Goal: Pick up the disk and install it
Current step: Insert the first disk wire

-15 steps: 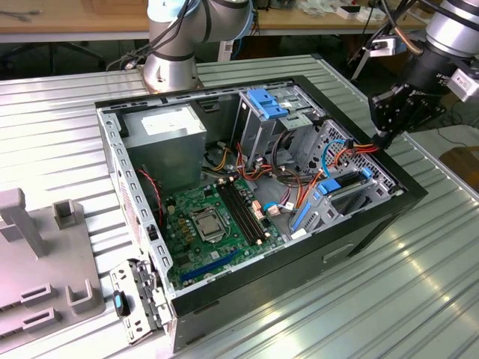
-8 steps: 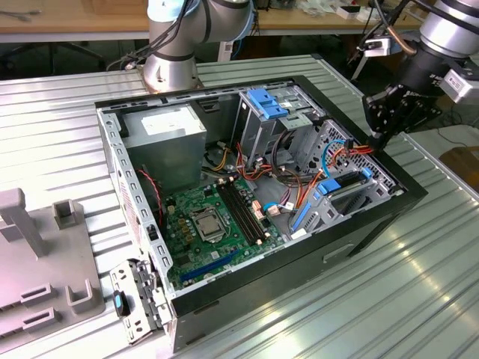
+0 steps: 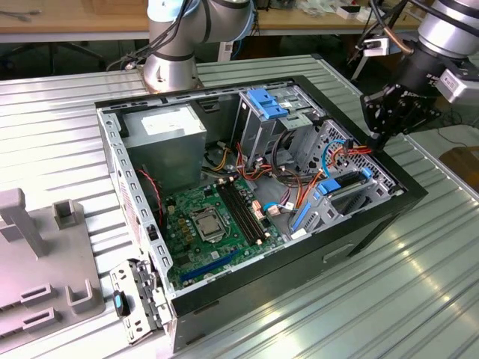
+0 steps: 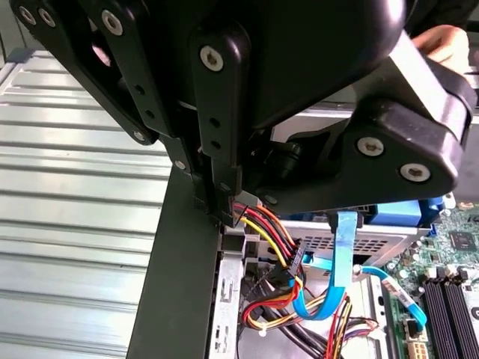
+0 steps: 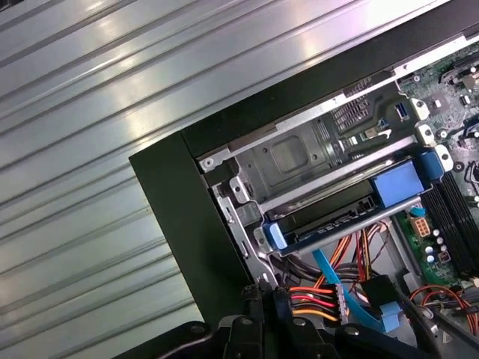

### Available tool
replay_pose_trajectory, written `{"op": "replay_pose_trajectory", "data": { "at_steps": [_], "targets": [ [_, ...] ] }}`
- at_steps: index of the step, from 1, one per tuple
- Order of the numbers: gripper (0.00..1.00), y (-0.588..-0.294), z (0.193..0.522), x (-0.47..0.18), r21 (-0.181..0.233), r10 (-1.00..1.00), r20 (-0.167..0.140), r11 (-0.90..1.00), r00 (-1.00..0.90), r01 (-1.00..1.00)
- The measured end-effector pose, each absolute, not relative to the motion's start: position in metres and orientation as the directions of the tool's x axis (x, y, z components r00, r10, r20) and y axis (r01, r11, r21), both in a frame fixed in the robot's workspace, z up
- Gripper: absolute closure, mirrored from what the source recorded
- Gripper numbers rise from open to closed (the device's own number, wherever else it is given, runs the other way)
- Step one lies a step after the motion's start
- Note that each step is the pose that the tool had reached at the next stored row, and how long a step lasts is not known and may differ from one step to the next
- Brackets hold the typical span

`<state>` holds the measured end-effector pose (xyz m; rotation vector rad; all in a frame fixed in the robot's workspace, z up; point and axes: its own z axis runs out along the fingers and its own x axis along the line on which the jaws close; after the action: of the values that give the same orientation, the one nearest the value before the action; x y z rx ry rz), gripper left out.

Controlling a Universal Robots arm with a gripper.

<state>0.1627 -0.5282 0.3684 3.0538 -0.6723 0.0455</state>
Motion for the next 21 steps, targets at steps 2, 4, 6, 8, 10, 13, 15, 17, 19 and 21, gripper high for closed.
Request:
{"op": "replay_pose_trajectory", "data": {
  "at_steps": [2,4,6,8,10,13,15,17,19,21],
  "targets": [
    [0.83,-0.5283,0.3683,0.1616,0.008,-0.429,0.031,-0.903,0.903,-0.429],
    [0.83,-0.5282,0.3683,0.1606,0.008,-0.437,0.031,-0.899,0.899,-0.438],
    [0.83,-0.5283,0.3682,0.1598,0.008,-0.450,0.031,-0.893,0.893,-0.450],
    [0.83,-0.5282,0.3681,0.1595,0.008,-0.473,0.031,-0.881,0.881,-0.473],
    [0.83,-0.5283,0.3680,0.1594,0.008,-0.497,0.032,-0.867,0.867,-0.498],
    [0.83,-0.5282,0.3678,0.1594,0.008,-0.533,0.032,-0.846,0.845,-0.534],
    [0.83,-0.5282,0.3677,0.1593,0.008,-0.549,0.031,-0.836,0.836,-0.549],
    [0.83,-0.5282,0.3676,0.1592,0.008,-0.558,0.031,-0.829,0.829,-0.559],
    [0.83,-0.5282,0.3675,0.1591,0.008,-0.571,0.031,-0.821,0.821,-0.571],
    [0.83,-0.5283,0.3675,0.1591,0.008,-0.594,0.031,-0.804,0.804,-0.595]
  ]
}}
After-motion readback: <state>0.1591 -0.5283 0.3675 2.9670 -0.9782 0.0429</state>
